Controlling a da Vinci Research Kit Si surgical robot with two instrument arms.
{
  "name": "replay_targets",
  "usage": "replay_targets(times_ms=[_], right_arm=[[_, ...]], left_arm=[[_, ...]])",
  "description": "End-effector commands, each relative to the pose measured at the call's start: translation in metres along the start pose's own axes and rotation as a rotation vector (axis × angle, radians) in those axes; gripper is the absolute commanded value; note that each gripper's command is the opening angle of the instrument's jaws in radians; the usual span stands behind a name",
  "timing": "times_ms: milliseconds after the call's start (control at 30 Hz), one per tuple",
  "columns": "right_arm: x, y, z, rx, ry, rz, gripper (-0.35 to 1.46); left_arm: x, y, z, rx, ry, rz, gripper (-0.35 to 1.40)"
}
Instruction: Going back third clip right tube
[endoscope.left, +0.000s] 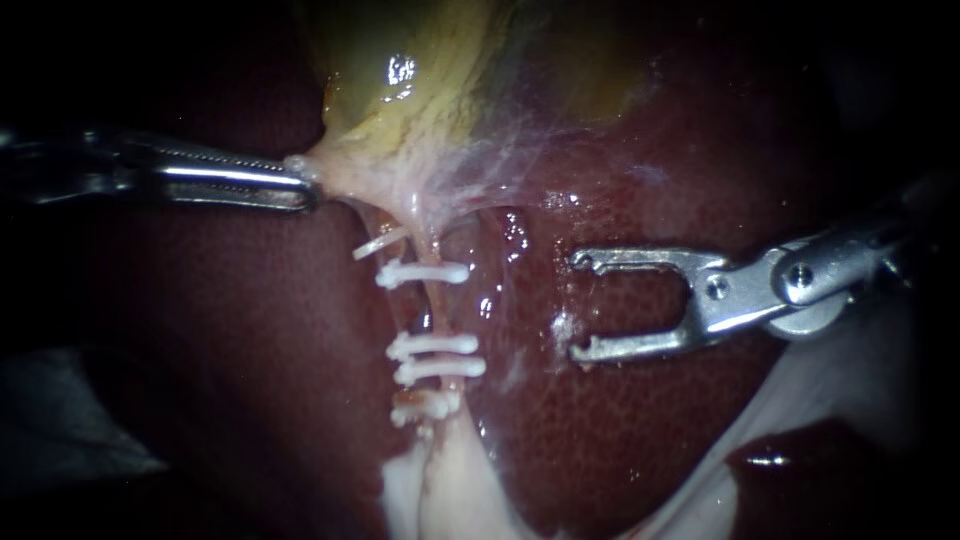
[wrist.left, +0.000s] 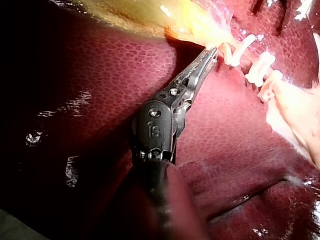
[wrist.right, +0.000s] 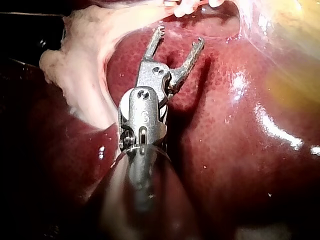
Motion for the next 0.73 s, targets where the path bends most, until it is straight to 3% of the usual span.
replay_targets(times_ms=[33,433,733], right_arm=[[0.0,-0.0001,-0.0002,0.004,0.002,0.001,0.5],[-0.0001,-0.0001,-0.0017,0.021,0.008,0.002,0.5],[0.0,-0.0002,-0.0016,0.039,0.015,0.002,0.5]], left_arm=[[-0.0002,-0.0003,0.0003,0.005,-0.007,0.001,-0.35],[-0.0025,-0.0019,0.005,-0.001,-0.037,0.013,-0.35],[-0.0026,-0.0019,0.0051,-0.003,-0.037,0.008,-0.35]])
